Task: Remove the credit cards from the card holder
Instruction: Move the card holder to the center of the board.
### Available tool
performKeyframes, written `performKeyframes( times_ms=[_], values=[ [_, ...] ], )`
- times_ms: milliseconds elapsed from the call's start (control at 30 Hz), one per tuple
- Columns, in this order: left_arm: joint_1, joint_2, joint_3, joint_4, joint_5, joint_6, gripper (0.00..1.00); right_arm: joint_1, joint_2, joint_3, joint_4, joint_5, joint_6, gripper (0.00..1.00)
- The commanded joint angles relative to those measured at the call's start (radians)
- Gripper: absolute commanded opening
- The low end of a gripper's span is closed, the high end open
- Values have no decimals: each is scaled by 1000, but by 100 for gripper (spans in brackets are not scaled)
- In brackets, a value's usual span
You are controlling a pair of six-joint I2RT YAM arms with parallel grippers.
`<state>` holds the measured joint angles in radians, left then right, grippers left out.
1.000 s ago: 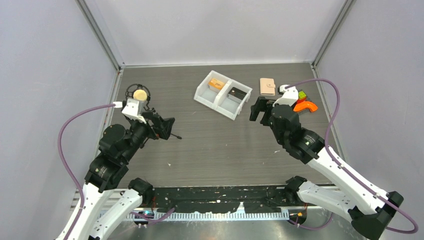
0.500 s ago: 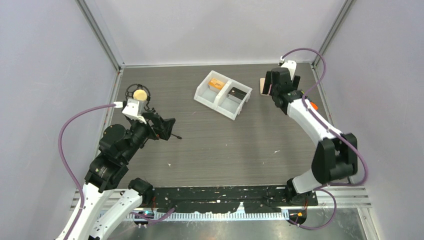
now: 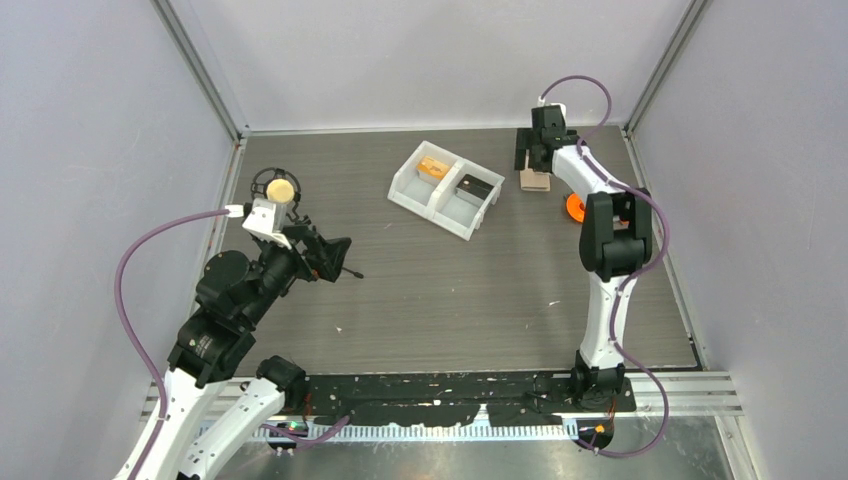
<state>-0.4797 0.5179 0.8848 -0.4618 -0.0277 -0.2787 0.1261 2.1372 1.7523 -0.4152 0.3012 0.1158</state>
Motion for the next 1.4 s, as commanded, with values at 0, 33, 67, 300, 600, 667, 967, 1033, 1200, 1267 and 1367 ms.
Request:
performKeyframes(
  times_ms=[0, 33, 67, 300, 600, 667, 967, 1033, 1200, 1267, 1367],
  values=[
    [-3, -3, 0, 34, 23, -8, 100, -16, 80, 153, -96, -58, -41, 95],
    [-3, -1, 0, 34, 23, -9, 100, -17, 92, 179, -107, -61, -41, 95],
    [-3, 0, 0, 34, 23, -10, 100, -20, 115, 192, -111, -69, -40, 95],
    [-3, 9, 0, 35, 61, -16, 100, -37, 221, 325, -219, -91, -40, 95],
    [-3, 19, 0, 36, 60, -16, 100, -61, 295, 400, -297, -131, -56, 95],
    [-3, 23, 0, 35, 58, -14, 100, -64, 301, 404, -297, -148, -62, 96],
    [-3, 27, 0, 34, 49, -11, 100, -65, 287, 386, -315, -237, -62, 96],
    [-3, 28, 0, 34, 48, -11, 100, -65, 278, 375, -319, -258, -54, 95],
    [-3, 25, 0, 32, 47, -11, 100, -65, 258, 332, -325, -278, -42, 83],
    [-3, 23, 0, 32, 46, -10, 100, -65, 247, 309, -328, -284, -36, 79],
    [-3, 23, -1, 32, 43, -10, 100, -64, 209, 258, -326, -287, -17, 76]
  ],
)
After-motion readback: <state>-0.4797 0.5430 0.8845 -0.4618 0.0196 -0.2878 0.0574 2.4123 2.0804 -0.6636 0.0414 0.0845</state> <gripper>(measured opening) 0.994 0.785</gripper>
